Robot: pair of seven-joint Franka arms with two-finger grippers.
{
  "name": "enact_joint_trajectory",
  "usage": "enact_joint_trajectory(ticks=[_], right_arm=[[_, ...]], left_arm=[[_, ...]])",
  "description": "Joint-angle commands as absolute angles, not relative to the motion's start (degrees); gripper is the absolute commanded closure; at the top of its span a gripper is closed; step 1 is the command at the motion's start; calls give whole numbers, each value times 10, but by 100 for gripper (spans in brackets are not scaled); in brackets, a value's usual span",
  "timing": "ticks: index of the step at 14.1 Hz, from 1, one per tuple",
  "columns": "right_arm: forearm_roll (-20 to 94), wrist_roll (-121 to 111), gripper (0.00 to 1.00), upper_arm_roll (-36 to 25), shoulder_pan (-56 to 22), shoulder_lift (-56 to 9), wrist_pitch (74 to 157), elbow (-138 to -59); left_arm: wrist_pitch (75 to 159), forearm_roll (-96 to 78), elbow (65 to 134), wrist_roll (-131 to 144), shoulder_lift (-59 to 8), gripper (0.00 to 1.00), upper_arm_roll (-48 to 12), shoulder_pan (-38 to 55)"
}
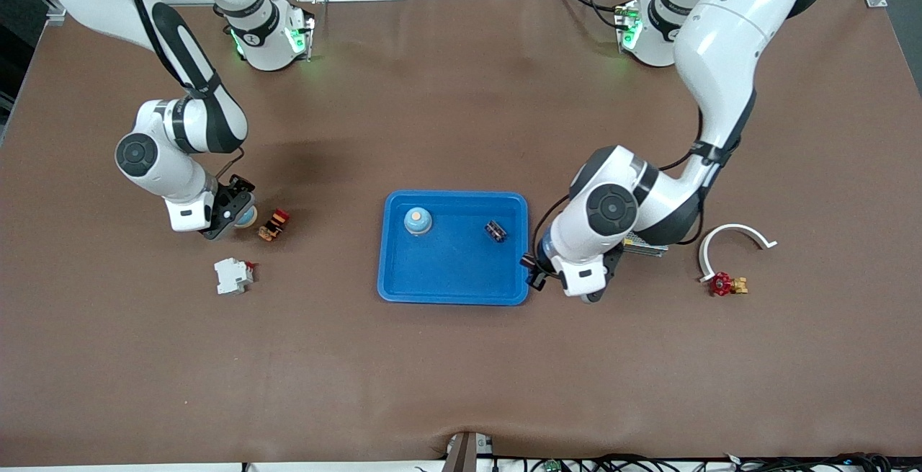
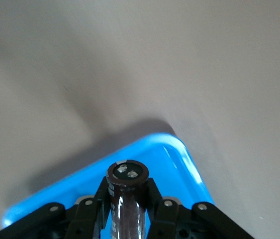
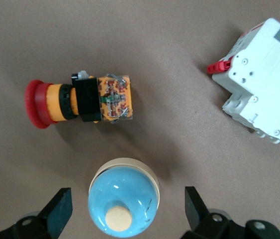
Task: Place electrolytic capacitor and blue bell in tray
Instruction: 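Grasp the second capacitor with the left gripper and drop it into the tray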
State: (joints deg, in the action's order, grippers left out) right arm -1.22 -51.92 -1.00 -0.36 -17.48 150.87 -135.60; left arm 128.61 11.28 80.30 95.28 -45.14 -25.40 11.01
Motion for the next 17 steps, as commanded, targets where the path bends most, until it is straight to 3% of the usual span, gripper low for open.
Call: enact_joint_trajectory(ticks=[1,4,11,12,13,14,15,16,17], right_arm=[[-18,-541,0,-3,20,-185,1540,-1368],[-18,-541,0,-3,21,-192,1550,-1371],[-18,-541,0,-2,22,-206,1567,-1372],[-18,-541,0,-2,22,-207,1567,-1372],[-18,-541,0,-2,22,-207,1567,-1371],[-18,-541,0,-2,22,-207,1567,-1371],[-18,-541,5,-2,22,-207,1567,-1371],[-18,-541,18,-2,22,-207,1567,-1371],[-18,-541,26,-2,22,-208,1567,-1371]], left_arm=[[1331,111,776,988,-487,100,-250,135],[1377,111,776,1021,-513,100,-249,154],[1379,113,784,1027,-540,100,-247,154],[1379,112,784,1027,-543,94,-245,155],[1379,112,783,1027,-544,81,-245,155],[1379,112,783,1027,-544,55,-245,155],[1379,113,783,1027,-543,17,-244,155],[1378,114,783,1027,-541,0,-244,155],[1377,116,783,1027,-535,0,-244,155]])
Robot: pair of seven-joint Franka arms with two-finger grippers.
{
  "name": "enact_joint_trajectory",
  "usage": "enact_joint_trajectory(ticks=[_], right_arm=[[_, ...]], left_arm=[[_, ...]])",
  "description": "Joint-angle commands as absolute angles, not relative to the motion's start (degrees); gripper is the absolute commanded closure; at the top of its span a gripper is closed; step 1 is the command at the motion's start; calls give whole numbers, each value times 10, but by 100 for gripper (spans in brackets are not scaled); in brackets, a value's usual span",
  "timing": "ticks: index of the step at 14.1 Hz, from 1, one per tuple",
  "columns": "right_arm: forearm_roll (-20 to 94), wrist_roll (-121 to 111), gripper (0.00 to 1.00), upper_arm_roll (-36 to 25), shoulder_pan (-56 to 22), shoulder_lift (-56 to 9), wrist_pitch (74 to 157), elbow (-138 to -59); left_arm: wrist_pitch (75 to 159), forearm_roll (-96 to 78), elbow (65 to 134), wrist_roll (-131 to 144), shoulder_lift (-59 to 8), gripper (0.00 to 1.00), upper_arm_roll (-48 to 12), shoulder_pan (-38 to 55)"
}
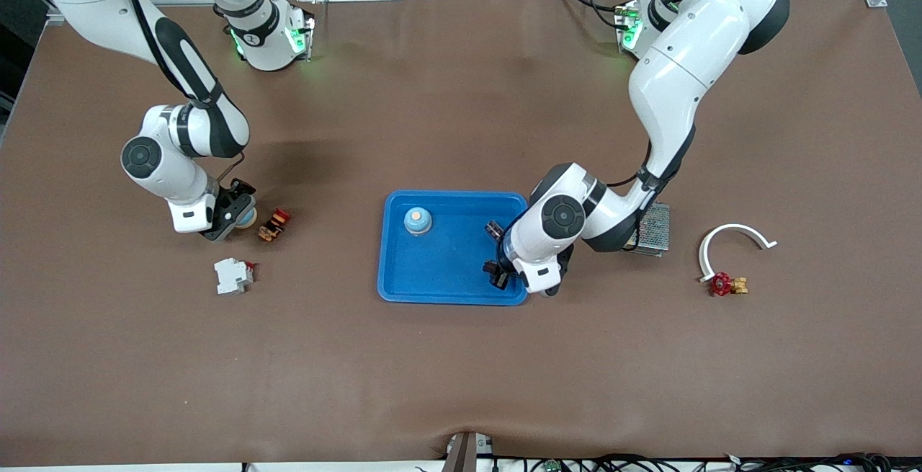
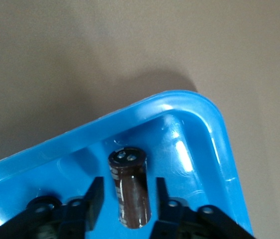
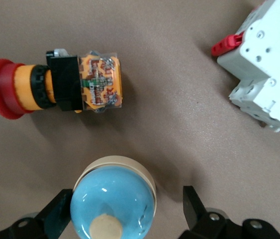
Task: Place electrolytic capacitor and blue bell in tray
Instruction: 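Grasp the second capacitor with the left gripper and drop it into the tray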
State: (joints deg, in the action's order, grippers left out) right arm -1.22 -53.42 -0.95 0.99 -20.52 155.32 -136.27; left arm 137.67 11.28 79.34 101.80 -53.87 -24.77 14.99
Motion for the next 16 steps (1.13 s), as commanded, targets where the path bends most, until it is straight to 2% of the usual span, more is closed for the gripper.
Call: enact_joint_trajectory(ticks=[1,4,6,11,16], right_arm=[[-18,-540,28,-2,22,-208,1567,-1370],[-17,-539,50,-2,22,-209,1567,-1370],[-17,-538,55,-1,22,-209,1566,-1370],[-17,-533,57,-1,21,-189,1545,-1363],[3,-510,57,-1,20,-122,1429,-1321]], left_arm=[[1371,119,781,1027,-528,0,-244,153],[1322,121,780,1010,-490,0,-244,134],[1269,119,778,972,-461,0,-250,113],[1180,112,778,824,-375,0,-252,57],[1051,113,780,615,-277,0,-250,-4]])
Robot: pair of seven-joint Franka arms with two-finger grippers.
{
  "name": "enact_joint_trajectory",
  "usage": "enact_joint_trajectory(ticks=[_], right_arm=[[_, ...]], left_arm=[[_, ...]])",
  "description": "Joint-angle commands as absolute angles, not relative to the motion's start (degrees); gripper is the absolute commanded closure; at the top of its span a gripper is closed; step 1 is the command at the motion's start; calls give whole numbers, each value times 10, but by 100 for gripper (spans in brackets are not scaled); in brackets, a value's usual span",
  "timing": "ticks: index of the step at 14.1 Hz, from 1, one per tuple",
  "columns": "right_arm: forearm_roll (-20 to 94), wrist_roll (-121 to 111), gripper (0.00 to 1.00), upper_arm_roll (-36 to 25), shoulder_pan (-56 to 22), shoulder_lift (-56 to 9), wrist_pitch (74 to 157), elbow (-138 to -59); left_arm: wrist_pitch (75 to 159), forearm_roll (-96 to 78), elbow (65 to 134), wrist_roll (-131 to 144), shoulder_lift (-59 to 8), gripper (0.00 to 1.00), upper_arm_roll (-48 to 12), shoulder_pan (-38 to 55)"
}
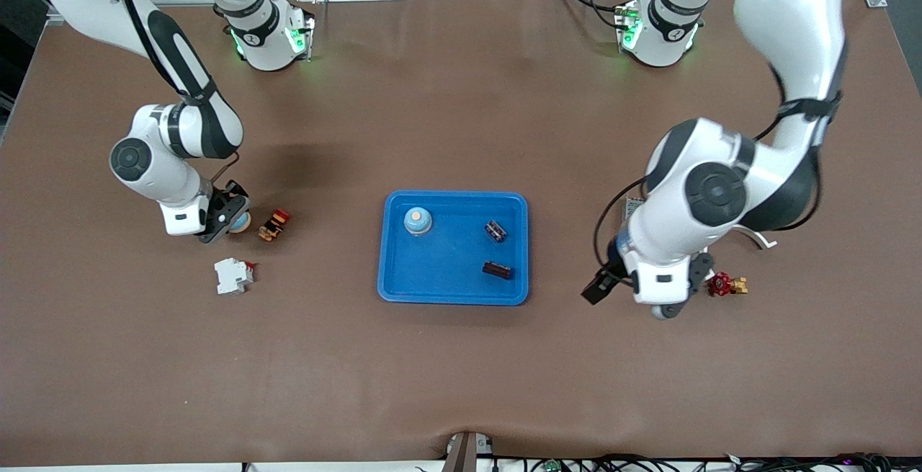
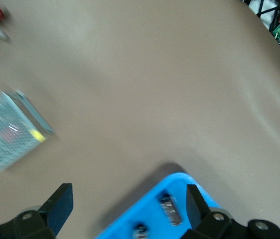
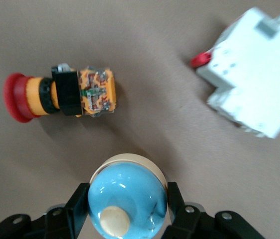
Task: Place electrolytic capacitor and blue bell in tray
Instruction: 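Lift the second bell with the right gripper while the left gripper withdraws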
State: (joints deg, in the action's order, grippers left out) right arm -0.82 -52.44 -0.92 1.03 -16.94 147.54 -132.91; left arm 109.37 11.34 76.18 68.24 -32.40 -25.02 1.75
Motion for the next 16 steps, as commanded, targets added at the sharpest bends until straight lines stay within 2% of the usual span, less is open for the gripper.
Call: enact_joint_trajectory(ticks=[1,6,9,13,16], right_arm=[[4,-497,58,1,18,-113,1387,-1301],[39,-418,59,4,-3,-104,1167,-1139],[39,-294,59,4,-53,-104,1085,-1060],[42,-76,60,4,-148,-111,1063,-998],[114,42,60,2,-194,-144,1070,-948]], left_arm=[[1029,114,780,576,-259,0,-249,-15],[941,112,782,376,-173,0,-250,-98],[905,111,787,321,-138,0,-250,-129],[899,111,787,261,-101,0,-248,-133],[882,111,784,243,-96,0,-246,-130]])
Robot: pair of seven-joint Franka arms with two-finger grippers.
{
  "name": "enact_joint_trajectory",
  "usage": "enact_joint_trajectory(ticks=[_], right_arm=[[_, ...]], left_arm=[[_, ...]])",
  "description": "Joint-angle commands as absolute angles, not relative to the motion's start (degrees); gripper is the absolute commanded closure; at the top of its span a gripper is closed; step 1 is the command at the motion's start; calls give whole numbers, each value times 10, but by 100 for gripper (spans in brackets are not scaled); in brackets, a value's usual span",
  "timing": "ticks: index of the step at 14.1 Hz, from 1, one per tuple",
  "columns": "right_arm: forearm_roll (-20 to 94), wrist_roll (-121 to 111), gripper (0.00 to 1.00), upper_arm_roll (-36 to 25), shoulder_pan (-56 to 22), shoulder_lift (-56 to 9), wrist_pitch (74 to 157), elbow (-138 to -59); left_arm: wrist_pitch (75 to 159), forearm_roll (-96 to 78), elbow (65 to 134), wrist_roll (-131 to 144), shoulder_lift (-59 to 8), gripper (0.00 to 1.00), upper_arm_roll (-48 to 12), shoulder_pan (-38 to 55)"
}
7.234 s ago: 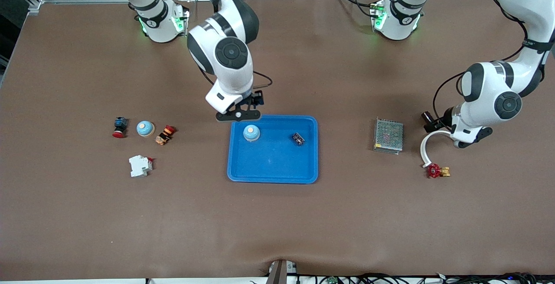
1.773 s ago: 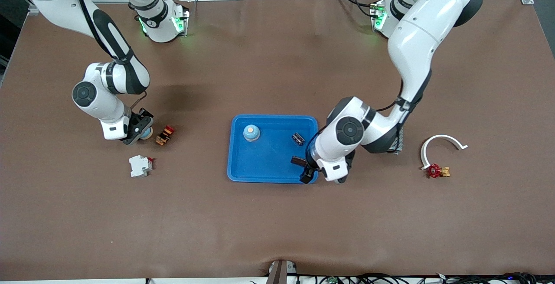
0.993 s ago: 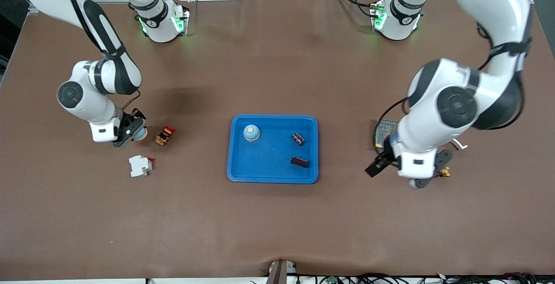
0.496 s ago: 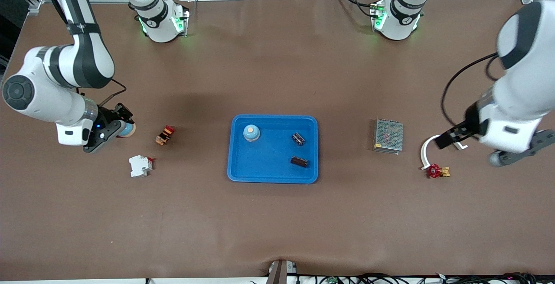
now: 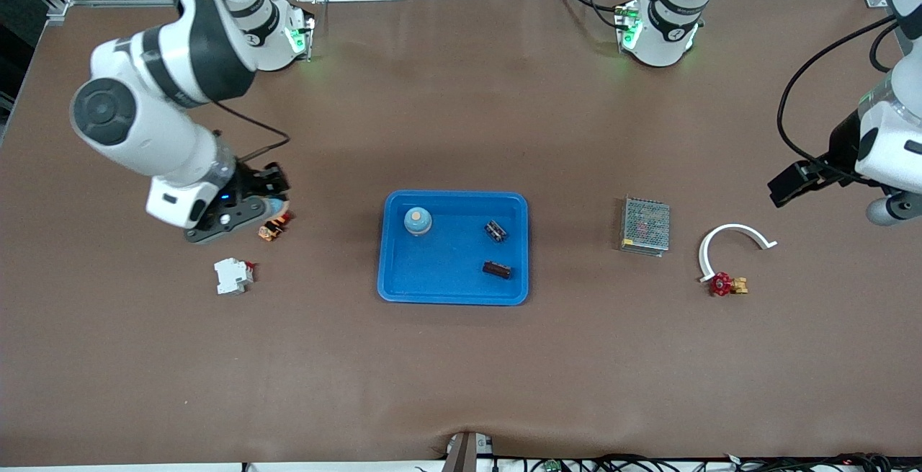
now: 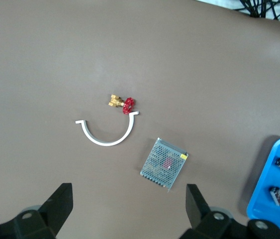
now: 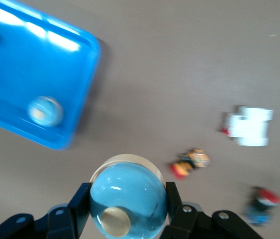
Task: Place electrolytic capacitor and blue bell in tray
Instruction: 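Lift the second bell with the right gripper while the left gripper withdraws, then place the second bell in the tray with the right gripper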
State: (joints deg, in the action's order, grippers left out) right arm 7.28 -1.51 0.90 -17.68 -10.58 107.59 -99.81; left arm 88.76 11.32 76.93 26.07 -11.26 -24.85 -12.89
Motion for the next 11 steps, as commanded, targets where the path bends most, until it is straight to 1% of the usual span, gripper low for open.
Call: enact_joint_trajectory(ticks=[1,3,4,7,9,11], right_arm=[[127,70,60,2,-208,-167,1070,-922],[125,118,60,2,-242,-209,1083,-879],[122,136,60,2,-250,-228,1103,-867],[113,159,60,0,-279,-285,1157,-839],[96,174,60,-1,-286,-320,1161,-815],[92,179,60,-1,-288,-341,1172,-809]], left_arm=[[882,111,785,243,-85,0,-242,-127],[880,110,787,237,-78,0,-228,-118],[875,108,787,222,-71,0,-209,-104],[867,56,799,167,-46,0,-120,-51],[867,48,823,145,-21,0,-93,-32],[866,46,839,143,-4,0,-70,-5]])
